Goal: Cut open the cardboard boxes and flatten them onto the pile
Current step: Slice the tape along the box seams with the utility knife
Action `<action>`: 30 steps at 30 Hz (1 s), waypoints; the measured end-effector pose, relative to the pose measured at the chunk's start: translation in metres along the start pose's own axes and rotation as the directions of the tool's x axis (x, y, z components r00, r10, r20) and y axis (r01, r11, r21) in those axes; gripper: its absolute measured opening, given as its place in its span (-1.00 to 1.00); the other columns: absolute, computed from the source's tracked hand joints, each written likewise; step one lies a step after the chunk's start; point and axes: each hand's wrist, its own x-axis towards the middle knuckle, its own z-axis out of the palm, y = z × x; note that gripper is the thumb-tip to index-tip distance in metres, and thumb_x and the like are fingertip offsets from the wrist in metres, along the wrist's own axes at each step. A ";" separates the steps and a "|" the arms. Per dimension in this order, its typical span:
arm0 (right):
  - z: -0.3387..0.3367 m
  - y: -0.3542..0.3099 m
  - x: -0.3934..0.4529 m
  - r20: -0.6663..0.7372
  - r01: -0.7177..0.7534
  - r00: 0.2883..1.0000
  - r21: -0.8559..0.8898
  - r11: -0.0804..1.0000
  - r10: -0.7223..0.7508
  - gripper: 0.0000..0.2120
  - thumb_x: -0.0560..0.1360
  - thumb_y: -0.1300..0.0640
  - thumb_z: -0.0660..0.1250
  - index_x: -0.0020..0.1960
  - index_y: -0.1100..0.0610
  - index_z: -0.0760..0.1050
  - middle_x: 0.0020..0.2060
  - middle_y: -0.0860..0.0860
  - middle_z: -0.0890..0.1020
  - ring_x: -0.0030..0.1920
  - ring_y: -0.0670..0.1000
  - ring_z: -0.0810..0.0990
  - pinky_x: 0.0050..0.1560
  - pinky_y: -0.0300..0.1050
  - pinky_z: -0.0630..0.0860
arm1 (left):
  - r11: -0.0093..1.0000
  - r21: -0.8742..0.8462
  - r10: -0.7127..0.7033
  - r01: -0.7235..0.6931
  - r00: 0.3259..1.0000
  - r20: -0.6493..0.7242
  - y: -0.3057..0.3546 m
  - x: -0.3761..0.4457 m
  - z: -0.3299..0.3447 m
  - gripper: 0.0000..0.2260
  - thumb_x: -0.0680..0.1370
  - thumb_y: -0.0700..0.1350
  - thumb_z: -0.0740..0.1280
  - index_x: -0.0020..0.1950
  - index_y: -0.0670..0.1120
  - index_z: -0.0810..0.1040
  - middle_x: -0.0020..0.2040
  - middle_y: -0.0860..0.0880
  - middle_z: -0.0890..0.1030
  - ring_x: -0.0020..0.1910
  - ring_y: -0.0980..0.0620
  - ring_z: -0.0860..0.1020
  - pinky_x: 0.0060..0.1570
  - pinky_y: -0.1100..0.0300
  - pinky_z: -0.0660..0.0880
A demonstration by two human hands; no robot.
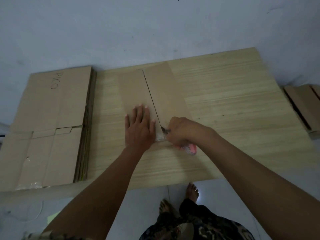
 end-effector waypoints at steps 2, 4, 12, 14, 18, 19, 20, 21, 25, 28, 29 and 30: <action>0.004 -0.001 -0.006 -0.026 -0.025 0.999 0.039 0.999 0.026 -0.83 0.48 0.27 0.30 -0.25 0.25 0.61 -0.40 0.14 0.68 -0.53 0.11 0.63 -0.35 -0.17 0.59 | 1.000 0.010 0.007 -0.007 1.000 0.012 -0.001 0.000 0.000 -0.33 0.61 0.21 -0.19 0.65 -0.05 0.14 0.66 -0.07 0.11 0.64 -0.10 0.04 0.57 -0.19 -0.03; 0.016 -0.004 -0.010 -0.091 -0.043 0.995 0.093 0.995 0.052 -0.94 0.44 0.37 0.35 -0.17 0.25 0.51 -0.28 0.20 0.63 -0.46 0.15 0.63 -0.38 -0.11 0.61 | 1.000 0.009 0.003 -0.004 1.000 0.031 -0.001 0.002 0.001 -0.34 0.61 0.21 -0.18 0.66 -0.05 0.11 0.67 -0.07 0.08 0.64 -0.11 0.02 0.57 -0.18 -0.06; 0.042 0.005 -0.026 -0.104 -0.097 0.987 0.199 0.975 0.119 -0.87 0.46 0.39 0.34 0.00 0.33 0.58 -0.23 0.28 0.68 -0.51 0.17 0.64 -0.34 0.01 0.68 | 1.000 -0.015 -0.008 0.009 0.999 0.035 0.000 0.002 0.002 -0.45 0.69 0.11 0.05 0.65 -0.07 0.13 0.66 -0.09 0.08 0.64 -0.13 0.00 0.57 -0.21 -0.06; 0.046 -0.001 -0.029 -0.129 -0.094 0.983 0.236 0.967 0.127 -0.95 0.48 0.39 0.33 -0.06 0.34 0.54 -0.20 0.29 0.66 -0.46 0.17 0.66 -0.33 0.01 0.68 | 1.000 -0.027 -0.009 0.010 1.000 0.025 0.000 0.002 0.001 -0.46 0.70 0.10 0.05 0.65 -0.07 0.13 0.66 -0.09 0.08 0.64 -0.12 0.00 0.57 -0.21 -0.06; 0.070 0.006 -0.031 -0.250 -0.029 0.962 0.295 0.955 0.107 -0.77 0.63 0.17 0.21 0.23 0.20 0.50 0.18 0.20 0.57 0.09 0.17 0.61 -0.11 -0.19 0.40 | 0.999 -0.045 -0.002 0.003 1.000 0.016 -0.001 0.003 0.001 -0.46 0.69 0.11 0.03 0.64 -0.06 0.15 0.66 -0.08 0.09 0.64 -0.11 0.00 0.57 -0.20 -0.07; 0.076 0.010 -0.033 -0.261 -0.014 0.960 0.316 0.949 0.101 -0.73 0.63 0.13 0.19 0.28 0.18 0.50 0.21 0.18 0.57 0.16 0.18 0.58 -0.07 -0.19 0.35 | 0.999 -0.043 0.021 -0.020 1.000 0.020 -0.001 0.003 0.001 -0.46 0.69 0.12 0.01 0.64 -0.06 0.15 0.66 -0.08 0.09 0.64 -0.11 0.00 0.57 -0.20 -0.07; 0.081 0.012 -0.034 -0.270 0.005 0.958 0.336 0.942 0.091 -0.71 0.64 0.11 0.18 0.30 0.15 0.50 0.21 0.17 0.57 0.17 0.18 0.57 -0.06 -0.19 0.33 | 0.998 -0.038 0.048 -0.048 0.999 0.019 -0.002 0.003 0.001 -0.46 0.68 0.13 0.01 0.64 -0.05 0.16 0.66 -0.08 0.10 0.64 -0.11 0.01 0.57 -0.21 -0.06; 0.085 0.014 -0.035 -0.283 0.028 0.956 0.350 0.936 0.078 -0.71 0.64 0.10 0.16 0.30 0.13 0.52 0.19 0.16 0.59 0.15 0.17 0.58 -0.05 -0.19 0.33 | 0.997 -0.033 0.071 -0.071 0.997 0.020 -0.003 0.004 0.001 -0.46 0.68 0.13 0.01 0.64 -0.05 0.16 0.66 -0.07 0.10 0.64 -0.11 0.01 0.57 -0.21 -0.06; 0.091 0.024 -0.039 -0.353 0.112 0.935 0.386 0.916 0.035 -0.78 0.65 0.04 0.13 0.08 0.06 0.53 -0.04 0.10 0.62 -0.08 0.13 0.60 -0.14 -0.15 0.43 | 0.997 -0.041 0.070 -0.069 0.997 0.023 -0.003 0.004 0.001 -0.47 0.68 0.13 0.01 0.64 -0.02 0.16 0.66 -0.06 0.10 0.63 -0.10 0.02 0.56 -0.24 -0.06; 0.083 0.028 -0.047 -0.336 0.116 0.940 0.472 0.874 0.057 -0.81 0.63 0.00 0.18 0.04 0.02 0.55 -0.13 0.10 0.64 -0.16 0.16 0.66 -0.17 0.06 0.67 | 0.996 -0.083 0.029 -0.027 0.999 0.020 0.000 0.001 0.000 -0.47 0.66 0.15 0.00 0.63 0.05 0.20 0.66 -0.04 0.11 0.63 -0.10 0.04 0.54 -0.28 -0.07; 0.080 0.030 -0.050 -0.320 0.106 0.945 0.482 0.870 0.062 -0.79 0.63 0.00 0.19 0.09 0.03 0.57 -0.13 0.12 0.66 -0.17 0.15 0.69 -0.14 0.08 0.68 | 0.996 -0.086 0.021 -0.019 1.000 0.021 0.001 0.000 0.000 -0.49 0.68 0.14 0.01 0.63 0.06 0.20 0.65 -0.05 0.12 0.63 -0.10 0.04 0.53 -0.30 -0.07; 0.077 0.031 -0.052 -0.305 0.099 0.950 0.484 0.870 0.062 -0.78 0.63 0.01 0.20 0.13 0.04 0.59 -0.16 0.11 0.68 -0.21 0.12 0.71 -0.13 0.07 0.69 | 0.997 -0.080 0.018 -0.016 1.000 0.020 0.003 0.000 0.000 -0.51 0.69 0.12 0.03 0.63 0.07 0.20 0.65 -0.06 0.12 0.63 -0.11 0.04 0.53 -0.31 -0.07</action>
